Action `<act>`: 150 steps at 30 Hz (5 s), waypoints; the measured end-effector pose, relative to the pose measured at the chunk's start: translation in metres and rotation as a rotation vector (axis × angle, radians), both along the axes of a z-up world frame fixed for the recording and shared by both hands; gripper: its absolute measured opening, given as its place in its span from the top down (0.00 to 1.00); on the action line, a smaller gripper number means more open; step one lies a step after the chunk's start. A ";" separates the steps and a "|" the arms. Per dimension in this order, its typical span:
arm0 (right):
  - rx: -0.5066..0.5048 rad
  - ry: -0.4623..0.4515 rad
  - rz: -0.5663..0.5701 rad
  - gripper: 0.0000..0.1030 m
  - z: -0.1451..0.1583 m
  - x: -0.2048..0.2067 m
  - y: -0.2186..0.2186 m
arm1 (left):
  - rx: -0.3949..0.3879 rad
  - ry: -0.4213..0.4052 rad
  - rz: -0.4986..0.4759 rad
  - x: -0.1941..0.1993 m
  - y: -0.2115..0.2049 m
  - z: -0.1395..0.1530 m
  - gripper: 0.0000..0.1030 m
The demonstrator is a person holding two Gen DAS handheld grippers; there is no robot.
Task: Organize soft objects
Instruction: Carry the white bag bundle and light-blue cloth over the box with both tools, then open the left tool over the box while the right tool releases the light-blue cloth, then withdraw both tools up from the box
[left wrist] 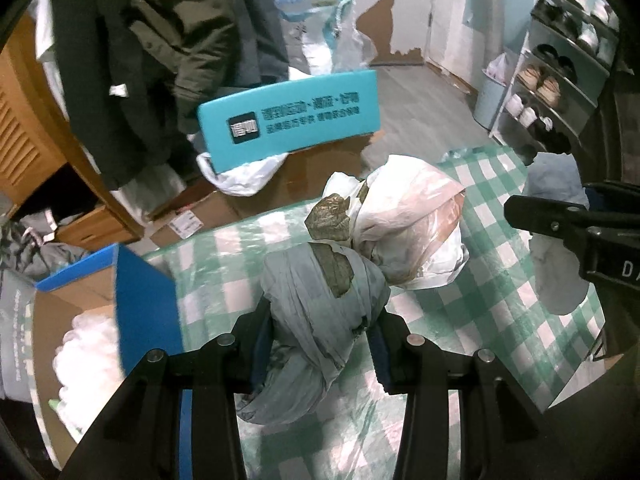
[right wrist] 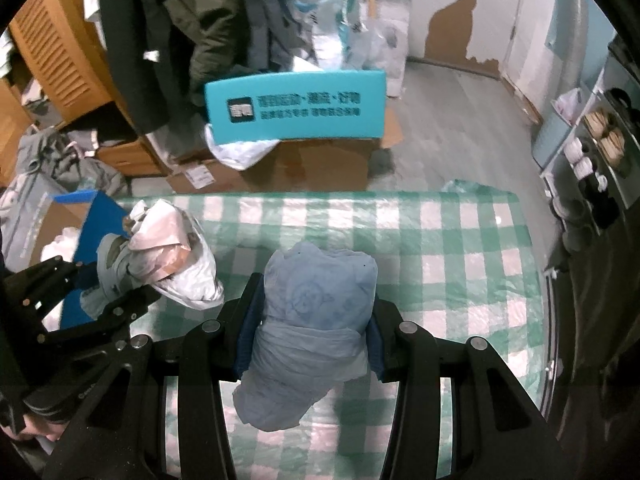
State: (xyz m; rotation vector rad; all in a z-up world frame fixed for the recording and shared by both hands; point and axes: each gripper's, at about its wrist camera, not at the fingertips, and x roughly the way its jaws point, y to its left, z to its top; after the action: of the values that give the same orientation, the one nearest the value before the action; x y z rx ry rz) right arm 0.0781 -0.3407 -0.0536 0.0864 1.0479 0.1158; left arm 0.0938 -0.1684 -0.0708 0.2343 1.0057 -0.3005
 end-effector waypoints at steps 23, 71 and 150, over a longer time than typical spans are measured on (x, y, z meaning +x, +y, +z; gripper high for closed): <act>-0.003 -0.096 0.162 0.57 0.043 -0.011 0.065 | -0.050 -0.042 0.152 -0.035 0.096 0.029 0.58; 0.064 -0.040 0.489 0.57 0.037 0.024 0.280 | -0.135 0.003 0.550 -0.029 0.308 0.006 0.58; -0.006 -0.243 0.304 0.34 0.090 -0.047 0.210 | -0.061 -0.217 0.389 -0.101 0.235 0.082 0.01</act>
State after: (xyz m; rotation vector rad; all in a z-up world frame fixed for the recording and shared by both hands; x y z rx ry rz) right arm 0.0311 -0.1311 0.0360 -0.0915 0.8124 0.3895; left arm -0.0067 0.0668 0.0108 0.0117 0.8047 0.0486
